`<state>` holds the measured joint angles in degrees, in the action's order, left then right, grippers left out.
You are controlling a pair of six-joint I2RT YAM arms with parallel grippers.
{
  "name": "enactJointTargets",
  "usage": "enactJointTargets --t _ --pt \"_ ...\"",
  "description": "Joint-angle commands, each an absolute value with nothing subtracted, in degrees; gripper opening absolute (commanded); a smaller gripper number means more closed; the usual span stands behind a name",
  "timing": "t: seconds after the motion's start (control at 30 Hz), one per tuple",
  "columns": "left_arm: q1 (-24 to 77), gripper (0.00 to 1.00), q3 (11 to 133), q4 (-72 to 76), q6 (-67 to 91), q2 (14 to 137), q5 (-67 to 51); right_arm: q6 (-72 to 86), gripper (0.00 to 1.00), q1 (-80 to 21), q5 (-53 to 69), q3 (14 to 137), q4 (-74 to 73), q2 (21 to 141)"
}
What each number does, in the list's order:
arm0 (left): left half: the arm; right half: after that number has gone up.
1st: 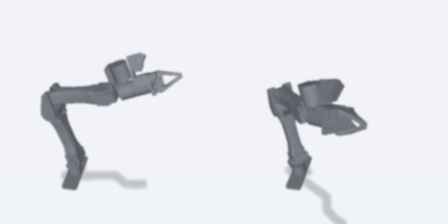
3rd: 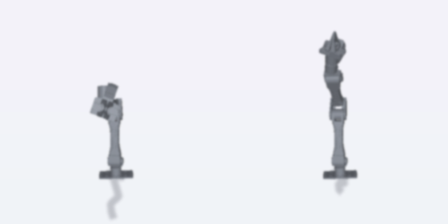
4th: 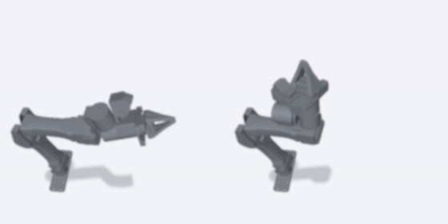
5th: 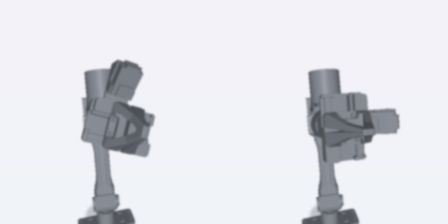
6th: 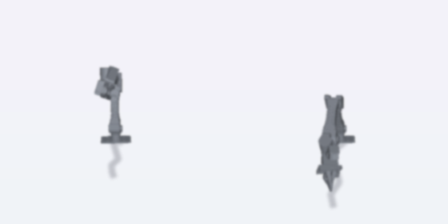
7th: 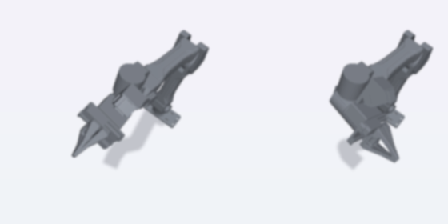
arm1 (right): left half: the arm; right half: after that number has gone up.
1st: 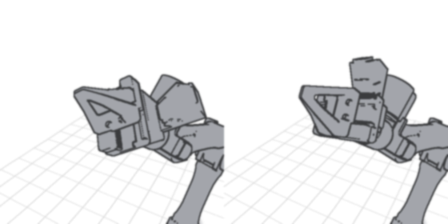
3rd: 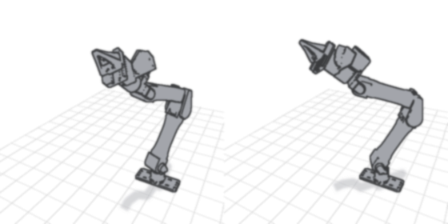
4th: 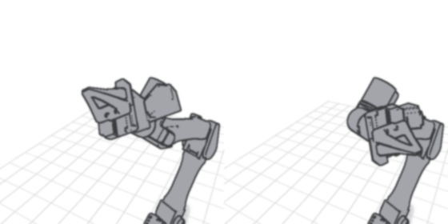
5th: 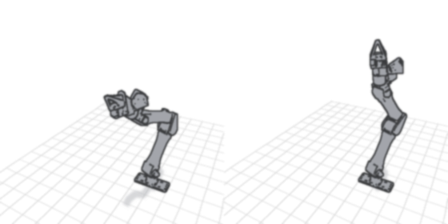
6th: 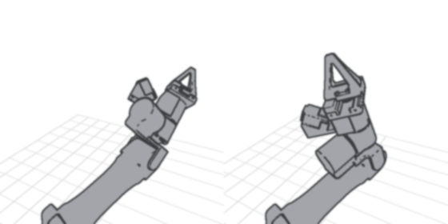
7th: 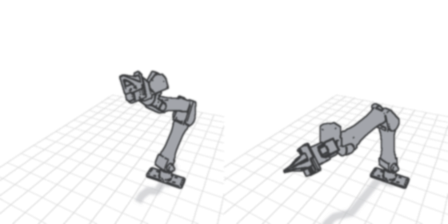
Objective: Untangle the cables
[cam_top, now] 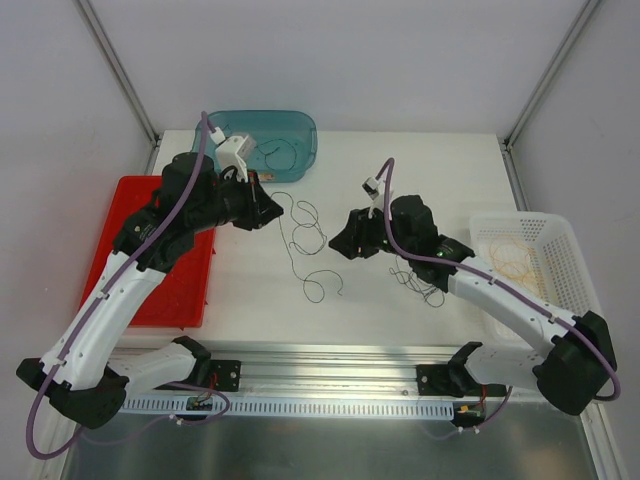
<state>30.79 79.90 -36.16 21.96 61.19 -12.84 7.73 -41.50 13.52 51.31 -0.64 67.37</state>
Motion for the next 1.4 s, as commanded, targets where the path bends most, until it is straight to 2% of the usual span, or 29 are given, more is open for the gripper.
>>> enactJointTargets --t 0.0,0.17,0.87,1.2,1.3,1.33,1.37 --pt "31.1 0.00 81.5 -33.8 19.2 60.5 -17.3 15.1 0.51 -40.4 18.3 52.5 6.9 68.5" --pt "31.0 0.00 81.5 -32.9 19.1 60.8 -19.2 18.5 0.58 -38.7 21.4 52.2 8.9 70.2" --pt "31.7 0.00 82.9 -29.4 19.0 62.0 -22.9 25.7 0.57 -38.7 31.7 52.6 14.4 77.1" --pt "32.3 0.00 83.8 -27.4 19.5 62.5 -23.0 27.7 0.47 -39.6 34.7 51.9 19.1 79.2" --pt "32.4 0.00 83.5 -27.2 19.4 62.3 -22.8 27.2 0.37 -39.6 34.9 51.8 18.7 79.2" --pt "32.4 0.00 83.6 -27.2 19.3 62.2 -22.5 26.9 0.28 -39.6 34.4 51.7 18.2 79.0" --pt "32.4 0.00 83.5 -27.2 19.2 62.1 -22.1 26.3 0.24 -39.6 34.0 51.6 16.6 78.8"
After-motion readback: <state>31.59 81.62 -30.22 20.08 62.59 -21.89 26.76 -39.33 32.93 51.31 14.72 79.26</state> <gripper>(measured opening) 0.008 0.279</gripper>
